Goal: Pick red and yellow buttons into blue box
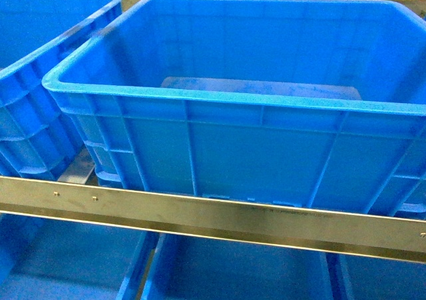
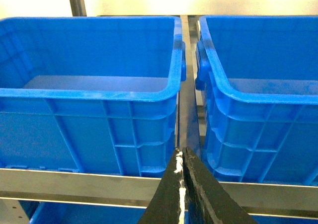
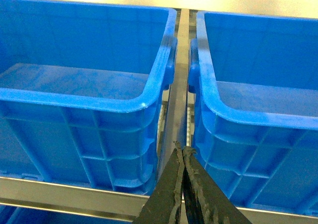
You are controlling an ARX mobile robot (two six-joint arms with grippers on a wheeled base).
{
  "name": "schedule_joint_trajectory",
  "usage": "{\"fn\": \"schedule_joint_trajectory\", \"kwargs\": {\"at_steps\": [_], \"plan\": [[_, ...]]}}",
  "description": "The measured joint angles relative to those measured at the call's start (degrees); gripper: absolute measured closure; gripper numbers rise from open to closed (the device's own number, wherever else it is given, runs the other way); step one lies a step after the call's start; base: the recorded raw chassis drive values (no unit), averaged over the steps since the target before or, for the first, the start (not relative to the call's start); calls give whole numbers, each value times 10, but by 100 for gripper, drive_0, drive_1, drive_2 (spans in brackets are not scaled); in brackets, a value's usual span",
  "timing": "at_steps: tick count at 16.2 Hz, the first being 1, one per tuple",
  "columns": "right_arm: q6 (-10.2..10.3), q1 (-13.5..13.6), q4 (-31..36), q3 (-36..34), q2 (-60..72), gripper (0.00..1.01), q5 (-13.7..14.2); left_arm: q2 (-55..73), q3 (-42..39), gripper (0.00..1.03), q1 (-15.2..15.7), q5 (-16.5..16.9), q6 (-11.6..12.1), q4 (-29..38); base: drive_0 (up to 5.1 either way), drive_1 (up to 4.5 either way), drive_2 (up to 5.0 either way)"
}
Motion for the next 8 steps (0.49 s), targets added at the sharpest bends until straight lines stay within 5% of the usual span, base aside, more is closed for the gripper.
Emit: {"fn": "schedule_joint_trajectory", "kwargs": {"at_steps": [8], "plan": [[0,0,-129,-3,-142,99,0,-134,0,101,0,0,0,-123,0,0,0]]}}
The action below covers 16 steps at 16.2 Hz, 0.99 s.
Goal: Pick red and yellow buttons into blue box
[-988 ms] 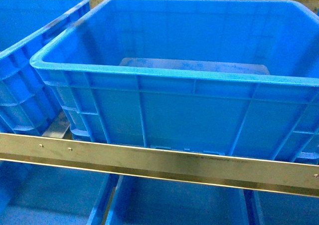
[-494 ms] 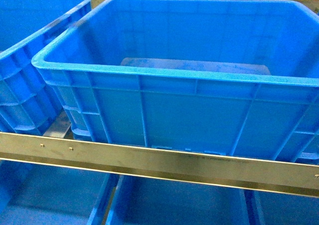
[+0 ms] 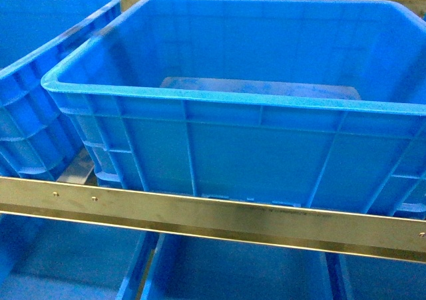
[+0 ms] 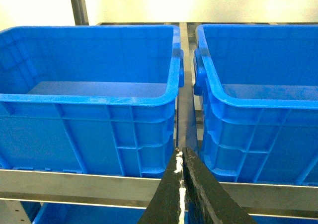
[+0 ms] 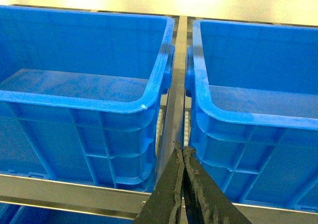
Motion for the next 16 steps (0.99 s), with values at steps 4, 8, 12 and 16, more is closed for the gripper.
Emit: {"fn": "schedule_joint_trajectory", "kwargs": {"at_steps": [4,8,12,16], "plan": [[0,0,-75,0,-80,99,0,-75,0,101,0,0,0,-72,0,0,0],[0,0,-132,0,-137,99,0,-128,0,101,0,0,0,-124,0,0,0],[0,0,-174,0,-180,99,0,-167,0,101,0,0,0,-164,0,0,0],[0,0,-278,2,-284,99,0,-261,0,101,0,0,0,-271,0,0,0]]}}
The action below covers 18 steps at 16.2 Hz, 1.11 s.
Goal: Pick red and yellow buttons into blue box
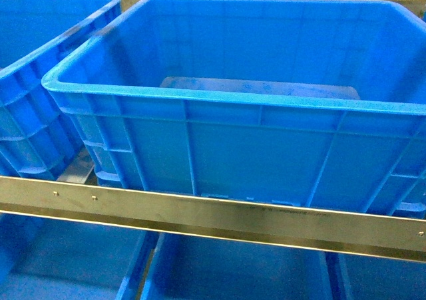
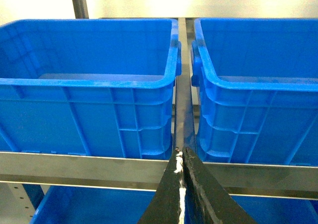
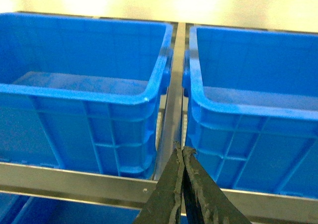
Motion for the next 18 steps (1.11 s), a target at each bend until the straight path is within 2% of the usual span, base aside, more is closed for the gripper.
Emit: {"fn": "schedule_joint_trajectory", "kwargs": {"at_steps": [8,10,14,15,18], "plan": [[0,0,-8,-2,-1,99,0,0,0,99,0,0,0,4,0,0,0],[0,0,-8,-2,-1,76,0,0,0,75,0,0,0,4,0,0,0],[0,0,-8,-2,-1,61,0,0,0,61,0,0,0,4,0,0,0],[0,0,-8,-2,-1,50,0,0,0,50,0,0,0,4,0,0,0],[0,0,-8,-2,-1,8,0,0,0,10,0,0,0,4,0,0,0]]}}
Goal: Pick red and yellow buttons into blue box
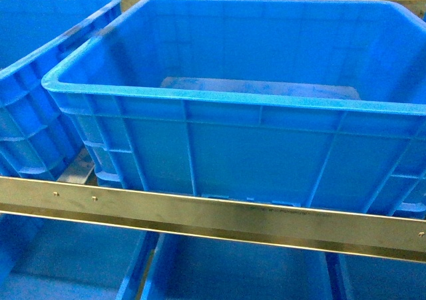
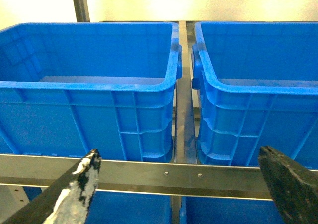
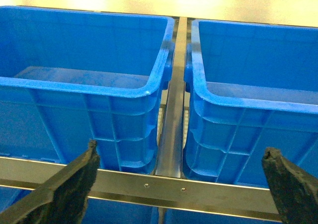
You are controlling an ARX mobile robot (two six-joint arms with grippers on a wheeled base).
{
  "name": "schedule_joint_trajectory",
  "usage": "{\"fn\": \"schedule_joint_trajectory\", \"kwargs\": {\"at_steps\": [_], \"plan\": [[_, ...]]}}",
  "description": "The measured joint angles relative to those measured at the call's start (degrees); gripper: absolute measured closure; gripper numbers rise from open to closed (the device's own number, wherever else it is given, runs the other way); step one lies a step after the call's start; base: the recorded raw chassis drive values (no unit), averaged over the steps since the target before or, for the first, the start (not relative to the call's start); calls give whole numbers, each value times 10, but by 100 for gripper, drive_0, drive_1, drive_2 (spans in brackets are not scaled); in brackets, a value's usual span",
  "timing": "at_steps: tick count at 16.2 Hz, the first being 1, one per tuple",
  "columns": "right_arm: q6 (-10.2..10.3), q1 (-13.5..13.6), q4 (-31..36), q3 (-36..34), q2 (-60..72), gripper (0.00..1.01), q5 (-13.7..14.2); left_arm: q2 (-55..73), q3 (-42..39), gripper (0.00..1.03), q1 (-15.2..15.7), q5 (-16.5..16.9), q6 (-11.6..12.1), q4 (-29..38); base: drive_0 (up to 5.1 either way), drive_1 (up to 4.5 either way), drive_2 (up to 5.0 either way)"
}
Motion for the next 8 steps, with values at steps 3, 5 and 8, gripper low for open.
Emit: {"fn": "schedule_joint_trajectory", "kwargs": {"at_steps": [3,5,8], "plan": [[0,0,0,0,0,3,0,0,0,5,0,0,0,0,0,0,0],[0,0,0,0,0,3,0,0,0,5,0,0,0,0,0,0,0],[0,0,0,0,0,3,0,0,0,5,0,0,0,0,0,0,0]]}}
